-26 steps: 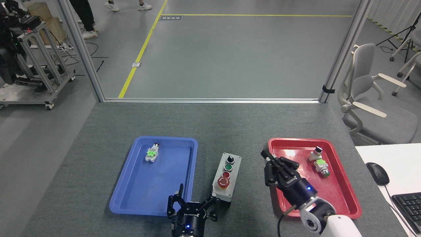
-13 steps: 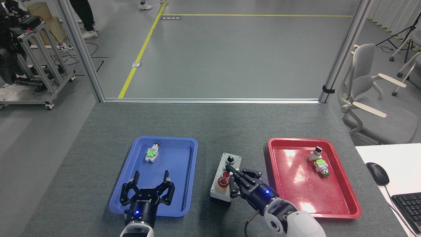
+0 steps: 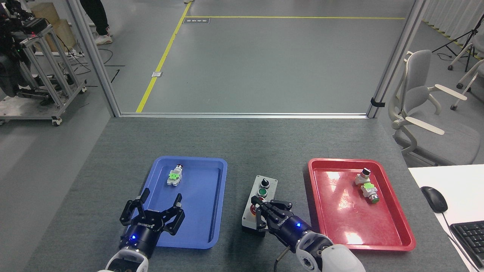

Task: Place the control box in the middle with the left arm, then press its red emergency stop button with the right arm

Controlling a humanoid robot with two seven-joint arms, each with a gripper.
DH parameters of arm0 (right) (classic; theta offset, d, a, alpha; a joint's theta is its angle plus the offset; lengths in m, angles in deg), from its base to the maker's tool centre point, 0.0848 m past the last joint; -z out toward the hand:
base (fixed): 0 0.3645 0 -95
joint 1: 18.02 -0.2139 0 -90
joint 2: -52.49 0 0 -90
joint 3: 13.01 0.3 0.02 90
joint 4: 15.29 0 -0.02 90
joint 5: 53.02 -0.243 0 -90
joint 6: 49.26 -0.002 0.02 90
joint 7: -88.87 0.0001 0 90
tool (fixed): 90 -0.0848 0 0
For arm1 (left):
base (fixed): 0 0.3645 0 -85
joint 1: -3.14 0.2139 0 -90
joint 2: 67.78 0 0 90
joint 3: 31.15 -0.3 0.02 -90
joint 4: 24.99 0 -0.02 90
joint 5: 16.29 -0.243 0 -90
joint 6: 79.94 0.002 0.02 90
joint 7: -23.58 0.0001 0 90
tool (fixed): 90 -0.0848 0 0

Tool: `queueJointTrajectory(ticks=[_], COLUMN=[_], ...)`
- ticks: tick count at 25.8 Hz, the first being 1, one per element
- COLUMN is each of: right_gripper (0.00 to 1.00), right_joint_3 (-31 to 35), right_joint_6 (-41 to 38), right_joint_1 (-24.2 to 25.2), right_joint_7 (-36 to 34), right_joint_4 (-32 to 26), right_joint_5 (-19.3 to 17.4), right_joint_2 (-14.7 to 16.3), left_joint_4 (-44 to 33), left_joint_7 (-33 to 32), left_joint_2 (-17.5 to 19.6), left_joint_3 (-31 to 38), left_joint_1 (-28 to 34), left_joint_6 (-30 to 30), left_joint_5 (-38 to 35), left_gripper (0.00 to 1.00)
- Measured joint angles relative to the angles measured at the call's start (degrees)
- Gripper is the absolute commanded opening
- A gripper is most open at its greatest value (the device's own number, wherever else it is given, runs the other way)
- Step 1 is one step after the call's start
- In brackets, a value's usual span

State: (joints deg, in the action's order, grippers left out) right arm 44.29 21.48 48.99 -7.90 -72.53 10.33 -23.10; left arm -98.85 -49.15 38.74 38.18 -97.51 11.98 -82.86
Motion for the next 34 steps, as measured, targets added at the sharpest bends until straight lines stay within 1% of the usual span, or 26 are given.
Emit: queueJointTrajectory(ticks=[4, 7, 10, 12, 16, 20, 21, 22, 23, 25, 28, 30, 32, 34], right_gripper=[0.00, 0.00, 0.00, 0.00, 0.00, 0.00, 0.23, 0.54, 1.00, 1.00, 1.00, 1.00, 1.00, 1.00], right_joint_3=[-0.1, -0.1, -0.1, -0.3, -1.3, -1.6, -1.4, -1.0, 0.0, 4.4, 12.9, 17.1, 21.0, 25.0], right_joint_6=[0.0, -0.1, -0.1, -0.1, 0.1, 0.1, 0.1, 0.0, -0.2, -0.2, -0.8, -1.6, -1.8, -1.2], right_joint_1=[0.2, 0.2, 0.3, 0.3, 0.3, 0.3, 0.4, 0.4, 0.3, 0.3, 0.1, -0.3, -0.3, -0.3], right_joint_7=[0.0, -0.2, -0.6, -0.8, -0.8, -2.1, -2.1, -2.2, -1.4, -0.1, -1.5, -2.1, -2.2, -2.6], right_joint_4=[1.1, 1.8, 2.2, 2.3, 3.0, 3.6, 3.5, 3.3, 2.8, 0.7, -2.3, -3.3, -3.7, -4.1], right_joint_5=[0.1, 0.1, 0.1, 0.1, 0.1, -0.1, -0.3, -0.4, -0.8, -2.6, -6.0, -7.0, -7.6, -7.8], right_joint_2=[-0.1, -0.2, -0.2, -0.2, -0.3, -0.6, -0.7, -0.7, -0.8, -0.8, -1.0, -0.9, 0.0, 1.9], left_joint_4=[0.1, 0.1, -0.2, -1.0, -3.4, -4.6, -4.7, -4.8, -5.0, -6.0, -8.4, -9.6, -10.3, -10.7], left_joint_7=[-0.1, -0.4, -2.3, -4.8, -10.2, -12.6, -12.9, -13.0, -13.2, -13.4, -13.5, -13.5, -13.5, -13.5], left_joint_2=[1.4, 1.6, 1.5, 1.4, 0.8, 0.5, 0.3, 0.1, -0.2, -0.9, -1.4, -1.7, -2.1, -2.5], left_joint_3=[2.5, 6.1, 9.5, 11.7, 16.0, 18.8, 19.3, 19.7, 20.1, 20.8, 21.1, 21.2, 21.2, 21.3], left_joint_1=[-0.1, 0.0, 0.0, 0.0, 0.4, 0.6, 0.6, 0.9, 1.2, 2.2, 3.8, 4.5, 4.8, 5.0], left_joint_6=[-5.0, -8.8, -11.9, -13.1, -13.5, -13.5, -13.4, -13.2, -12.4, -10.1, -6.0, -4.6, -3.9, -3.4], left_joint_5=[-0.6, -0.6, -0.4, -0.2, 0.0, 0.1, 0.1, 0.1, 0.1, 0.0, 0.0, 0.0, 0.0, -0.1], left_gripper=[0.99, 0.99, 0.99, 0.99, 0.99, 0.99, 0.99, 0.99, 0.99, 0.99, 0.99, 0.99, 0.99, 0.99])
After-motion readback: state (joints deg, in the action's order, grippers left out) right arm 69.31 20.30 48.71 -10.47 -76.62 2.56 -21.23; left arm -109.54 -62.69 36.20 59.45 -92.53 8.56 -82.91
